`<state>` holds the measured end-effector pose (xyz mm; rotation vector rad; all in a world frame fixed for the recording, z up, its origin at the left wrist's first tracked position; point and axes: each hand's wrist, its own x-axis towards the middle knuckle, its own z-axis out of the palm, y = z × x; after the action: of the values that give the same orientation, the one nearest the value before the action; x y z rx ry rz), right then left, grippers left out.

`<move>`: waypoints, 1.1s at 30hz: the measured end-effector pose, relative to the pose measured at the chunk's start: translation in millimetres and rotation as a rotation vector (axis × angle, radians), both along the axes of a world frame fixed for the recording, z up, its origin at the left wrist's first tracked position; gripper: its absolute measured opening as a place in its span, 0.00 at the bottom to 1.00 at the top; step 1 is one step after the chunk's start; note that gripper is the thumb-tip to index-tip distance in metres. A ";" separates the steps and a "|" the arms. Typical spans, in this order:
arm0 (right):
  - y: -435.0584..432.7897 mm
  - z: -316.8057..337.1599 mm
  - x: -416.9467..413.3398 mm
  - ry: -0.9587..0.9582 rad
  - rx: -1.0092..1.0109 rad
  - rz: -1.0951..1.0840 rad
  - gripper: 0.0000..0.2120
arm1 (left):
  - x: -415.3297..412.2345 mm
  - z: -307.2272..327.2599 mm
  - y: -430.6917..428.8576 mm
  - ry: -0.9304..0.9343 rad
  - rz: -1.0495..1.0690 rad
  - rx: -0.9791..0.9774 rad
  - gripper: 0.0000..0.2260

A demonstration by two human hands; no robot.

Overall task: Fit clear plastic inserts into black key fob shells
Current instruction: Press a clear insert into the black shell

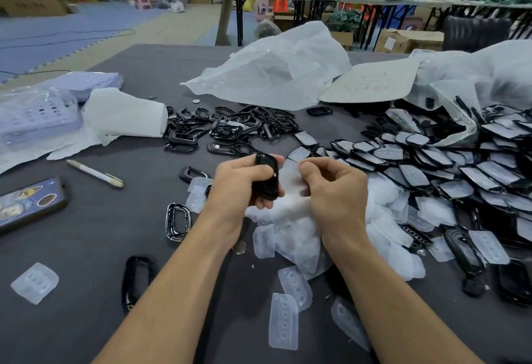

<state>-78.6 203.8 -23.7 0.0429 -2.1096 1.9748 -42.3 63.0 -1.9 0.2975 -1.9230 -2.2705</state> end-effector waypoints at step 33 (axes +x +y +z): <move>10.9 1.9 -6.5 0.103 -0.078 0.181 0.14 | -2.7 -1.9 -2.1 -0.053 0.015 0.095 0.13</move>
<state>-85.1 214.7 -21.8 0.3246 -2.0254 2.1049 -45.0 60.9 -3.8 0.3862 -1.8337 -2.3722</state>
